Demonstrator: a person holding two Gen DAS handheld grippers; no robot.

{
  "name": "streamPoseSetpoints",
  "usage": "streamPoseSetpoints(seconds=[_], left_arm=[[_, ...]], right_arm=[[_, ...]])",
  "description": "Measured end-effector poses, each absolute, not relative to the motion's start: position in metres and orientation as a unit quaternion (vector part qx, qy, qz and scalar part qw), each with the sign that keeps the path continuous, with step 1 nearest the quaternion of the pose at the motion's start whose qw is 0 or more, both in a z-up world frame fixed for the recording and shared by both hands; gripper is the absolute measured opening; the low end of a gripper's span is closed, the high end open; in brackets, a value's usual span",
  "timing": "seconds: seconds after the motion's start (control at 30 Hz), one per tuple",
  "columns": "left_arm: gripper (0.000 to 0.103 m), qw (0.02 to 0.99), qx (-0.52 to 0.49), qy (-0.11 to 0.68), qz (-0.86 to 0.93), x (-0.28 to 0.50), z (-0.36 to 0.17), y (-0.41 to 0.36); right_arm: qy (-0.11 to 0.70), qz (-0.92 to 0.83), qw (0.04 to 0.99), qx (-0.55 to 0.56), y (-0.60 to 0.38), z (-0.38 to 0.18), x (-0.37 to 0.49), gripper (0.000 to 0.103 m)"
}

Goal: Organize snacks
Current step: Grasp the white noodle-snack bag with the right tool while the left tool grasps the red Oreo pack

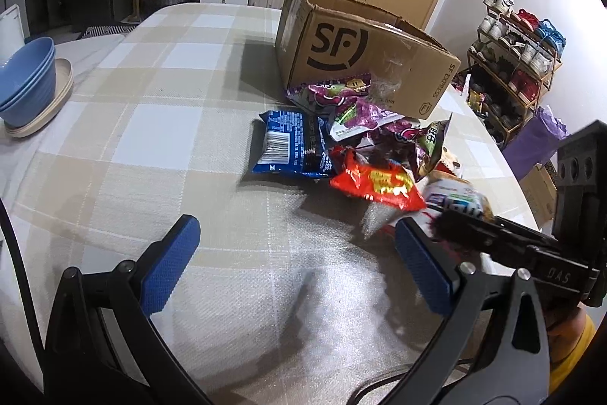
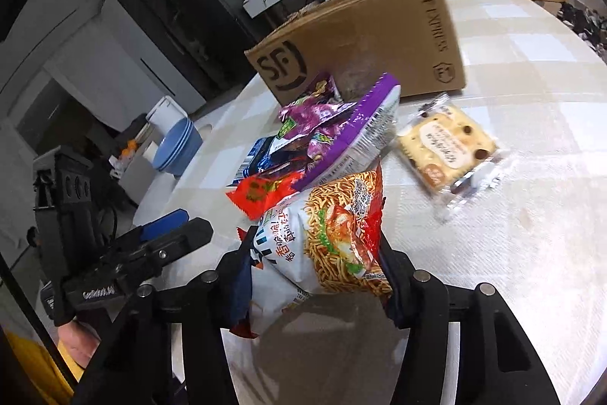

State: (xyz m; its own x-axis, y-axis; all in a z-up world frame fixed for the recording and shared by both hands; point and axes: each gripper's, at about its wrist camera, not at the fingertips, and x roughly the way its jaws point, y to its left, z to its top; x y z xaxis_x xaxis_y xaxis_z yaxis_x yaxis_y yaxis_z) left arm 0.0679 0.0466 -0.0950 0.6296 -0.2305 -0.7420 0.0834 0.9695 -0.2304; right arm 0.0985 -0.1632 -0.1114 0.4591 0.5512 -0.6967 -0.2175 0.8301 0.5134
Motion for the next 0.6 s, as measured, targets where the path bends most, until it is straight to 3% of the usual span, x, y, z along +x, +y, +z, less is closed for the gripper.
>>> streamPoseSetpoints(seconds=[0.37, 0.6], left_arm=[[0.102, 0.903, -0.07, 0.414, -0.085, 0.088, -0.069, 0.036], [0.102, 0.874, -0.068, 0.465, -0.121, 0.114, -0.089, 0.002]], right_arm=[[0.436, 0.22, 0.849, 0.2, -0.194, -0.094, 0.079, 0.055], [0.434, 0.207, 0.85, 0.215, -0.215, -0.098, 0.075, 0.055]])
